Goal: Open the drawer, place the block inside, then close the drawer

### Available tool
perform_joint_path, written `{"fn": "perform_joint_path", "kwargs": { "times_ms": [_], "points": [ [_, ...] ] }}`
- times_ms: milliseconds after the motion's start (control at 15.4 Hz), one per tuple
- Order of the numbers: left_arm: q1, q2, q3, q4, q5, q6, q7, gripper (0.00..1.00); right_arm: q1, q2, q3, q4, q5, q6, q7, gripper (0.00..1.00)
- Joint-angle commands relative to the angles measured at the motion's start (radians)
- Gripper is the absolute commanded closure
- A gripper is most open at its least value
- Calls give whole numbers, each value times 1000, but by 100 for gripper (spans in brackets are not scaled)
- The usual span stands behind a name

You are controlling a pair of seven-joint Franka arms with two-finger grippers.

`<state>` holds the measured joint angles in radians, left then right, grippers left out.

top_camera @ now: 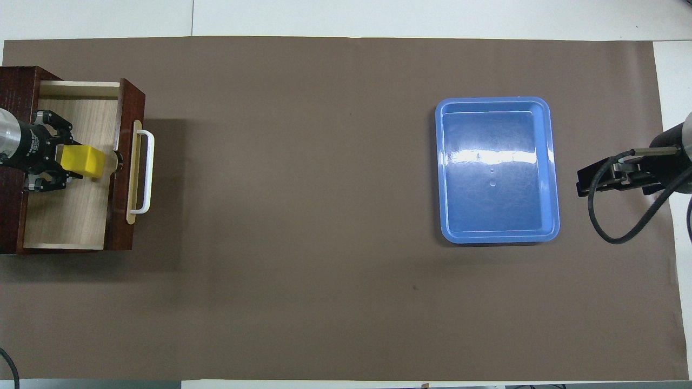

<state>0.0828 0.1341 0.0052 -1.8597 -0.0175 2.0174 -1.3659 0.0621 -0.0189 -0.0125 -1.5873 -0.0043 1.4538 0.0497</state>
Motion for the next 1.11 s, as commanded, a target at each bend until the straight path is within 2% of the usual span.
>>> {"fn": "perform_joint_path", "kwargs": {
  "times_ms": [0, 195, 261, 326, 521, 782, 912, 1042],
  "points": [
    [9, -71, -7, -114, -16, 69, -4, 100, -5, -32, 12, -69, -16, 80, 1, 0],
    [9, -70, -7, -110, -15, 70, 10, 100, -5, -47, 12, -109, -16, 102, 1, 0],
    [9, -70, -7, -108, -15, 69, 7, 65, -8, -50, 12, -114, -14, 109, 2, 0],
    [9, -68, -7, -107, -15, 67, 2, 1, -11, -50, 12, -114, -14, 112, 4, 0],
    [9, -60, -7, -49, -12, 47, -6, 0, -16, -50, 12, -112, -14, 125, 4, 0],
    [-21, -53, -16, 78, -15, -57, -59, 0, -33, -44, 12, -109, -14, 119, 7, 0],
    [-107, -45, -14, 90, -12, -51, -152, 0, -38, -45, 11, -112, -14, 115, 1, 0],
    [-168, -45, -13, 67, -5, -49, -162, 0, -39, -49, 12, -115, -14, 114, 1, 0]
  ]
}}
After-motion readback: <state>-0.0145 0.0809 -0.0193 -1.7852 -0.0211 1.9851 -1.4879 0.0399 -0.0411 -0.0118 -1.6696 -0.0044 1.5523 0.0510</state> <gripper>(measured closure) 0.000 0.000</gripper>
